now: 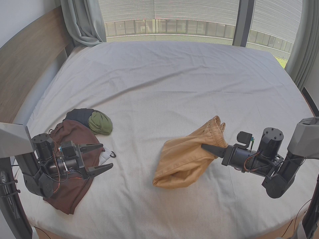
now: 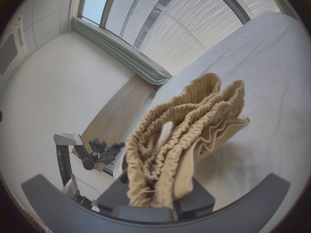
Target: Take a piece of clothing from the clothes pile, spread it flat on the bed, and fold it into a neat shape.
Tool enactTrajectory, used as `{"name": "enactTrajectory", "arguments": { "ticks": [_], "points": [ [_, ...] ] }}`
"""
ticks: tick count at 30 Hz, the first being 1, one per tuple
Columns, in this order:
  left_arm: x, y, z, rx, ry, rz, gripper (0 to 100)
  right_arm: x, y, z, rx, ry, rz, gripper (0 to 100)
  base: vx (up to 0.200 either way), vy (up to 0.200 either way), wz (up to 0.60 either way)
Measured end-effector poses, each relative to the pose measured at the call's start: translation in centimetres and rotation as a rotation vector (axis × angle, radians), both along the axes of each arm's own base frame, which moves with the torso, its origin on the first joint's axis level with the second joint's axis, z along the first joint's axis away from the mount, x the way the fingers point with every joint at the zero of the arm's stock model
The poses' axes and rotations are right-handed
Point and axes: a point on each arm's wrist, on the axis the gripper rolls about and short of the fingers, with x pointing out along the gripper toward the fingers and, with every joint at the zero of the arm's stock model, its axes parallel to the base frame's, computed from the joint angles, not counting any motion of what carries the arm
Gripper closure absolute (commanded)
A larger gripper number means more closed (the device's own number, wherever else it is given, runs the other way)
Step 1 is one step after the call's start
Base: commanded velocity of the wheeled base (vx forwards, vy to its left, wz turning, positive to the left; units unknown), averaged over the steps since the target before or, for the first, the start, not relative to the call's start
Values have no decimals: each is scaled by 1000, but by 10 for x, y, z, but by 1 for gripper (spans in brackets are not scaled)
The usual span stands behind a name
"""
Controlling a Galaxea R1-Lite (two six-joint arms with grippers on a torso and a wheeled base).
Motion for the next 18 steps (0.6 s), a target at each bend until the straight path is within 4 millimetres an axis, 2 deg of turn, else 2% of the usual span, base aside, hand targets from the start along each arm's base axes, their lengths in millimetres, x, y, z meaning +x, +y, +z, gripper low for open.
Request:
{"name": "enactTrajectory", "arguments": {
  "ticks": [7, 18],
  "points": [
    [-1, 0, 1, 1, -3, -1, 0, 8, 9, 26, 77, -60, 18, 100, 0, 0, 0],
    [-1, 0, 1, 1, -2, -2, 0, 30, 20, 54, 136, -96, 24, 100, 0, 0, 0]
  ]
}}
